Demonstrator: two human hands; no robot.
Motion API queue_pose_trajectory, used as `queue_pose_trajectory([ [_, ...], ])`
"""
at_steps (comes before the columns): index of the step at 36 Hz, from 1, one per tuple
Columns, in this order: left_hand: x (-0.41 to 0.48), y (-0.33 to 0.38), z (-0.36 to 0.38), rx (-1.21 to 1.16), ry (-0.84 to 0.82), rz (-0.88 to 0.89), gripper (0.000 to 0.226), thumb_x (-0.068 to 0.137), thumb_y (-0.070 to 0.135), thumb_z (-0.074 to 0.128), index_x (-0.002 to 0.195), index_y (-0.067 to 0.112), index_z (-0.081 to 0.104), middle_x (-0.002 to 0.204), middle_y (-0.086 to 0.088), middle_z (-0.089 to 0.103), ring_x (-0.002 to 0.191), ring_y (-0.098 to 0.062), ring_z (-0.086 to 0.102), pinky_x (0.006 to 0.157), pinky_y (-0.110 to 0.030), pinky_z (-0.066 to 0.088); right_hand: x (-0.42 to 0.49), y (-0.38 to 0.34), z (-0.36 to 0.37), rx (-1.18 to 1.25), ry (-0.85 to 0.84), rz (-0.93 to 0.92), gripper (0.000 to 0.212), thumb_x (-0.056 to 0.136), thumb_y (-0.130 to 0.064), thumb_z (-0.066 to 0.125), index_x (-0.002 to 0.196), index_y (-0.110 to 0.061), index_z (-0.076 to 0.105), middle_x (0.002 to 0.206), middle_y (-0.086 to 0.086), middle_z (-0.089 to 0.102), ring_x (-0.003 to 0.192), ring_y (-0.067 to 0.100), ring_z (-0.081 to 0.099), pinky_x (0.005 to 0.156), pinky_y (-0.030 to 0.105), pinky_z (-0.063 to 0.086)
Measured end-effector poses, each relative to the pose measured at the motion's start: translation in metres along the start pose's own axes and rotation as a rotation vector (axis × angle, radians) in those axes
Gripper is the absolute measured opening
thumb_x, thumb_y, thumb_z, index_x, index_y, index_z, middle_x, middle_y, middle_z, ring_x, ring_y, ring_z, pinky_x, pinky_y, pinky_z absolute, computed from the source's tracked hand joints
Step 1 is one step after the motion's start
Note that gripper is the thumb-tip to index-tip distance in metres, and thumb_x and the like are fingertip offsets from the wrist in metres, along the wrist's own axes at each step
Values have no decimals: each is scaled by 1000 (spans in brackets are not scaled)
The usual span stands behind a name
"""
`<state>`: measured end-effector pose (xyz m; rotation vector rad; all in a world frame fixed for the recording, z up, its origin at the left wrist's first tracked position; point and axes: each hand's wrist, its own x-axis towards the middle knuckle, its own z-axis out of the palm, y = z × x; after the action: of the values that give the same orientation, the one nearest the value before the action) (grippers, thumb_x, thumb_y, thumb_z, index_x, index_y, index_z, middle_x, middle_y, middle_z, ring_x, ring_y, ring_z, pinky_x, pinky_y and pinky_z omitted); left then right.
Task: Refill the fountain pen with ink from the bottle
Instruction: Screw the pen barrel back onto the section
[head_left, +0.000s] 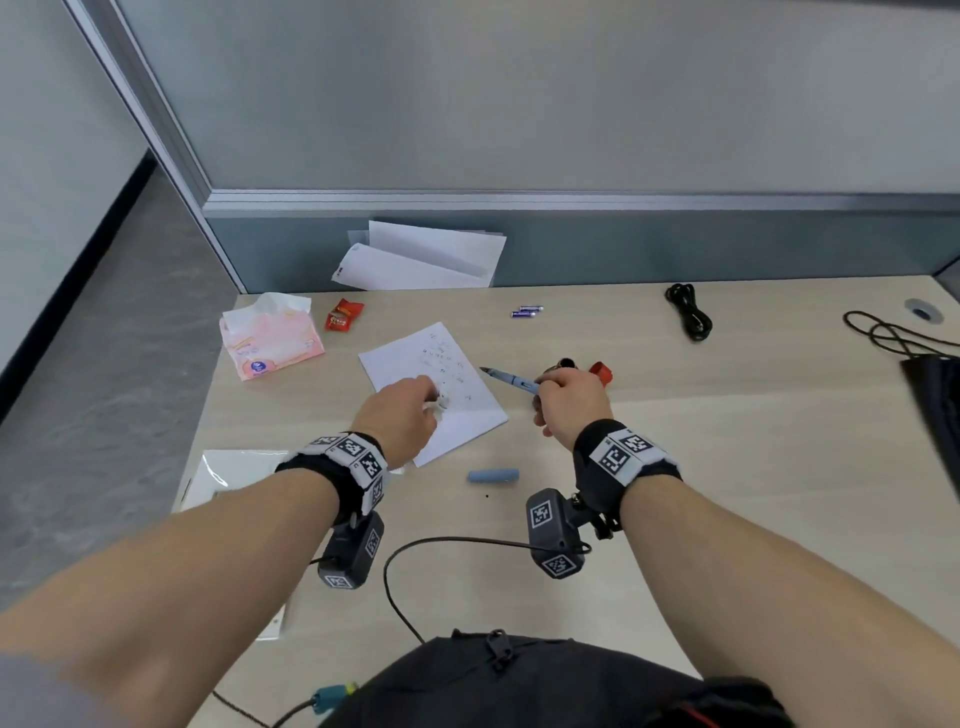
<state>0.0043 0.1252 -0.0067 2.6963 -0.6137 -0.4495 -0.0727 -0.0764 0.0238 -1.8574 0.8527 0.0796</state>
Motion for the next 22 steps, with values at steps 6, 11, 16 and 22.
queue_pose_trajectory([
  [6, -17, 1, 25, 206, -409, 156, 13, 83, 27, 58, 90, 20, 50, 104, -1, 64, 95, -23, 58, 82, -33, 48, 3, 12, -6, -47, 7, 39, 19, 88, -15, 44, 83, -23, 61, 73, 5, 67, 62, 23, 68, 66, 42, 60],
  [11, -10, 9, 37, 300, -466, 149, 46, 75, 60, 62, 87, 15, 59, 90, -2, 63, 82, -20, 59, 69, -32, 46, 3, 27, -11, -71, -15, 84, 20, 88, -16, 45, 84, -21, 64, 72, 8, 68, 70, 30, 69, 67, 45, 59],
  [16, 11, 23, 37, 297, -256, 190, 50, 84, 65, 47, 69, 18, 49, 74, 0, 56, 71, -20, 56, 59, -31, 41, 6, 32, -12, -95, -25, 102, 23, 87, -17, 46, 68, -24, 59, 73, 10, 69, 70, 31, 70, 69, 45, 59],
  [22, 26, 44, 53, 416, -357, 254, 33, 91, 42, 50, 107, 15, 60, 110, -6, 54, 103, -25, 50, 82, -38, 47, 17, 39, -14, -83, -25, 147, 18, 87, -17, 47, 83, -16, 65, 75, 10, 69, 72, 31, 70, 70, 44, 59],
])
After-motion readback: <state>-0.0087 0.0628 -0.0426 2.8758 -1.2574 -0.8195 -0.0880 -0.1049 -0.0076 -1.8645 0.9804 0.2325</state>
